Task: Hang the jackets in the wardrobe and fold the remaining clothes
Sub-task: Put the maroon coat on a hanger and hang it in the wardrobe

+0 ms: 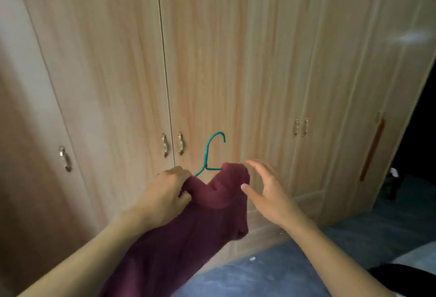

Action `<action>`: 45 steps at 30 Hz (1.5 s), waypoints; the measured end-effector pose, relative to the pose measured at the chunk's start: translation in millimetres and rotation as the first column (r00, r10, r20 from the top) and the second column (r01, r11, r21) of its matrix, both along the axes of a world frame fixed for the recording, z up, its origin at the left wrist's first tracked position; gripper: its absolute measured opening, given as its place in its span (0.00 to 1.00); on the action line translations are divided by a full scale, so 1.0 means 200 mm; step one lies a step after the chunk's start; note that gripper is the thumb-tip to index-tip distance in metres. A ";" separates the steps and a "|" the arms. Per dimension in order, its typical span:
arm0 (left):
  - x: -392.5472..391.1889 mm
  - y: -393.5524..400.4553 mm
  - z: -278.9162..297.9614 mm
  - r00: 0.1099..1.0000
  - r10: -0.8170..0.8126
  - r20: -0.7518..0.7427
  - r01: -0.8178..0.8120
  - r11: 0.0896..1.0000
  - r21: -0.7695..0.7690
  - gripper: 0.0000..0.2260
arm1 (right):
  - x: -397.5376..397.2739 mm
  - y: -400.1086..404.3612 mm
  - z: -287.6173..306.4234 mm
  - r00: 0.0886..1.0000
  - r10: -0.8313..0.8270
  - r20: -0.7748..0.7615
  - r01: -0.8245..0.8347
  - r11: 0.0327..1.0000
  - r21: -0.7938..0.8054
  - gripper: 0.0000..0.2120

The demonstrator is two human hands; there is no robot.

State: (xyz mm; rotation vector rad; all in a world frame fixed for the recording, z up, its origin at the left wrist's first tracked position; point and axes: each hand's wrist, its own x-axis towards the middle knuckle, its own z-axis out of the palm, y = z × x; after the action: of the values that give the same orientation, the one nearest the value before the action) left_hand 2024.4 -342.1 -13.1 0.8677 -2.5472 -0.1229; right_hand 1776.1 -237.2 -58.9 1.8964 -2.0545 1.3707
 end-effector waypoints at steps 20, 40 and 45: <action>0.42 -0.24 -0.05 0.917 0.370 -0.152 -0.391 0.910 -0.141 0.18 | 0.32 -0.78 -0.14 0.952 0.306 -0.017 -0.304 0.936 -0.179 0.06; 0.75 -1.10 -0.40 0.914 0.239 -0.329 -0.284 0.954 -0.097 0.14 | 0.59 -1.29 -0.12 0.980 0.153 -0.128 -0.157 0.987 -0.020 0.13; 0.68 -1.24 -0.41 0.894 0.247 -0.373 -0.320 0.935 -0.149 0.14 | 0.49 -1.45 -0.14 0.946 0.312 -0.087 -0.312 0.950 0.008 0.17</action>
State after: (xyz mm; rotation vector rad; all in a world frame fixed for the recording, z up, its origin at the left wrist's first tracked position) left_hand 2159.7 -590.0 -95.4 1.0240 -2.0362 0.0745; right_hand 1873.7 -527.9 -86.1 2.3123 -1.7642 1.3153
